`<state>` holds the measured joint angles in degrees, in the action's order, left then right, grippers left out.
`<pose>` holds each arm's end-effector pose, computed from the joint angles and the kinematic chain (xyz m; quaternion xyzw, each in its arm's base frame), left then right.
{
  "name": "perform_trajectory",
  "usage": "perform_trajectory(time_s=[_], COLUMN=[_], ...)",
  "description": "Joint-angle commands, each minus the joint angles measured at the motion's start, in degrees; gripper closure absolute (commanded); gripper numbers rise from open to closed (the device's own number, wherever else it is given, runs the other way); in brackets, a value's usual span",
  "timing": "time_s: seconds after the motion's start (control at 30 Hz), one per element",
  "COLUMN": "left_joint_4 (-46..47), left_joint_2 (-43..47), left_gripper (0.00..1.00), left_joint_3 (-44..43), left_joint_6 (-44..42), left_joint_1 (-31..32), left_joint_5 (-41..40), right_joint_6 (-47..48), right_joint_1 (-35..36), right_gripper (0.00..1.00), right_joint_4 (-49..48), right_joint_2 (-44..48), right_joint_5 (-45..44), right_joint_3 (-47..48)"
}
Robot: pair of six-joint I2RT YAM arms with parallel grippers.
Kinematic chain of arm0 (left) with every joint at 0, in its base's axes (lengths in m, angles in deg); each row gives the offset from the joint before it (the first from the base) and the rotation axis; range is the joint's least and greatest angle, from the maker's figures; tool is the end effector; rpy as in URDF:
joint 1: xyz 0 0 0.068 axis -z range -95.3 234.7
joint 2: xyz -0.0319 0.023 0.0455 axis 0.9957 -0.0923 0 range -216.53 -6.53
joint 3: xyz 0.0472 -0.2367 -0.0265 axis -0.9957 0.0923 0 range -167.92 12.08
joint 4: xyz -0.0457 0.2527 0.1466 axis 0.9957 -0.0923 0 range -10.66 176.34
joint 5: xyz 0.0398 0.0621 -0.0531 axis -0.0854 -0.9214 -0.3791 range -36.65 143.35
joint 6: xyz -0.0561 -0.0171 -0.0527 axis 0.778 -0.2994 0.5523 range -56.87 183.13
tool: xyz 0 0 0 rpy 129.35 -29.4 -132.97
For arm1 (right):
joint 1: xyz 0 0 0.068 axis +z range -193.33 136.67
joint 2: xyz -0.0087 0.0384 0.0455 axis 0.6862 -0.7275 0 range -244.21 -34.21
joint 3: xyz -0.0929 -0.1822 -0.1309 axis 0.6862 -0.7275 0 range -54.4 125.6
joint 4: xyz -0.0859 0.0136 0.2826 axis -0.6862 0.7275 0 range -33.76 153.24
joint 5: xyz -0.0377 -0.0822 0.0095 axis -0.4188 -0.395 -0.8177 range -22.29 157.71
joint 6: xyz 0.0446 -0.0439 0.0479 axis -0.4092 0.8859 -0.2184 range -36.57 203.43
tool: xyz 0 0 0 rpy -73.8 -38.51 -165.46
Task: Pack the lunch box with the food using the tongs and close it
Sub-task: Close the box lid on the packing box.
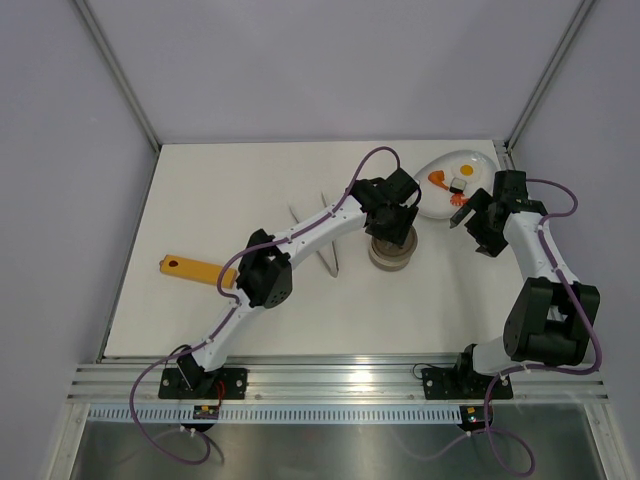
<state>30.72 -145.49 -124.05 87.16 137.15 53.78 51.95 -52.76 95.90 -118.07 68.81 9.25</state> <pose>0.3370 -0.4391 0.1917 0.2372 0.9326 -0.1712 0.2114 0.3463 -0.0562 0.1817 0.3352 0.9055 0.0589 0.2534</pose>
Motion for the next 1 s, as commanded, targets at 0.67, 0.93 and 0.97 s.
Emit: perform_trajectory(time_s=[0.67,0.93,0.97], left_joint_4=[1.8,2.1,2.0], left_joint_2=[0.1,0.1,0.2], left_gripper=[0.33,0.32,0.32], left_joint_3=[-0.6,-0.4,-0.2], left_joint_6=[-0.4,-0.5,-0.5], left_joint_1=[0.0,0.0,0.0], left_joint_5=[1.3,1.4,1.4], right_joint_6=[0.3,0.2,0.6], right_joint_1=[-0.1,-0.1,-0.1], right_gripper=[0.06,0.06,0.06], right_joint_4=[-1.5,-1.5,-1.8], right_joint_2=[3.1,3.1,2.9], right_joint_5=[1.4,1.7,2.8], right_joint_3=[-0.4,-0.4,-0.5])
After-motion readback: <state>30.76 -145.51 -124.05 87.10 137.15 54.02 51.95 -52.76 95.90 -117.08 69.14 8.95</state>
